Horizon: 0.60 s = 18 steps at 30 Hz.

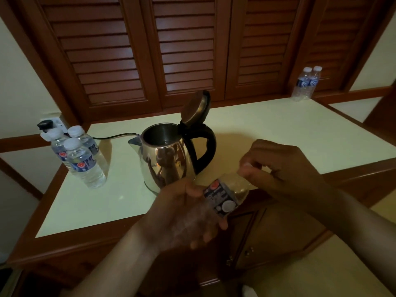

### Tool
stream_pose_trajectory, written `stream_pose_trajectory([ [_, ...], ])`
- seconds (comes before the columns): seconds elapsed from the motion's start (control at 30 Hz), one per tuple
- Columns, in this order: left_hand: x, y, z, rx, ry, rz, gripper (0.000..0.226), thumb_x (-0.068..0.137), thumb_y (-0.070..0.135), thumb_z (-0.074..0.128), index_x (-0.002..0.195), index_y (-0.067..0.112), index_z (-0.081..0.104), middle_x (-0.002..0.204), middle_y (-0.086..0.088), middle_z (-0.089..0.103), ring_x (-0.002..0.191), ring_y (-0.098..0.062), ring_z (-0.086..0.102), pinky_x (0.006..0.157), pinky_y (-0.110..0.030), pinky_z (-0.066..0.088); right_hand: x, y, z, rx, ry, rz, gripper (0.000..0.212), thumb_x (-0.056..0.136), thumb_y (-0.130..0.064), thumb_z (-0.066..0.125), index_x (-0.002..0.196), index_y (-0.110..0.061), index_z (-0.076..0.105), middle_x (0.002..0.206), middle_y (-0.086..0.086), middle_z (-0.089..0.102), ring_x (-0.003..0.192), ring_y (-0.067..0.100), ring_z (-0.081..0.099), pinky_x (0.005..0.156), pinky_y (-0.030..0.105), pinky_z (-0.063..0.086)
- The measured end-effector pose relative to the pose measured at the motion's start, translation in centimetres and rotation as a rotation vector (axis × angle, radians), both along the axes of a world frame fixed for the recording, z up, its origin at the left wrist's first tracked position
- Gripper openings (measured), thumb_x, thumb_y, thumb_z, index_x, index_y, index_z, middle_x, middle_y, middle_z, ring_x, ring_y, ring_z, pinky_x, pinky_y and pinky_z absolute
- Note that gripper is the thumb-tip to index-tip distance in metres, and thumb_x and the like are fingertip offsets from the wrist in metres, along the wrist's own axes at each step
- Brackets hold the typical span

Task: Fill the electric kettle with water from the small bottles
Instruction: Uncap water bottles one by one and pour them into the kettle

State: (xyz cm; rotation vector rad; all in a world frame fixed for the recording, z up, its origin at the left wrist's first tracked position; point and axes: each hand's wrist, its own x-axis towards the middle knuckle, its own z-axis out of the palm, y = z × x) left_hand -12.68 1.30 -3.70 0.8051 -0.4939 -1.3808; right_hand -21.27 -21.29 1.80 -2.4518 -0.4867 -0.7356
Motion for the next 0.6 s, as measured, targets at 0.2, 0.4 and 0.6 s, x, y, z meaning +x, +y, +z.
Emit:
stream_pose_trajectory([
  [0.2,-0.9,-4.9,0.3,0.129,-1.377,0.651,0.030,0.085,0.028,0.058,0.107,0.017,0.076,0.084,0.003,0.075,0.072,-0.012,0.069,0.058,-0.030,0.057,0.1,-2.8,-0.3,0.256,0.338,-0.328,0.067,0.104,-0.043,0.044,0.058,0.005,0.051,0.056,0.022,0.053,0.053,0.033,0.054,0.061,0.038,0.045],
  [0.4,-0.9,-10.7,-2.3,0.097,-1.847,0.871,0.062,0.084,0.036,0.064,0.139,0.008,0.064,0.105,-0.006,0.074,0.083,-0.014,0.071,0.065,-0.030,0.060,0.2,-7.2,0.7,0.197,0.546,-0.576,0.069,0.098,-0.063,0.038,0.073,-0.005,0.067,0.078,0.022,0.067,0.070,0.026,0.064,0.069,0.038,0.050],
  [0.6,1.2,-18.5,-2.2,0.236,-1.432,0.615,0.068,0.085,0.050,0.073,0.149,0.037,0.052,0.116,0.015,0.066,0.105,0.002,0.063,0.084,-0.011,0.051,1.2,-14.7,0.1,0.250,0.250,-0.614,0.050,0.092,-0.058,0.052,0.076,-0.016,0.072,0.061,-0.001,0.065,0.065,0.006,0.061,0.062,0.012,0.044],
])
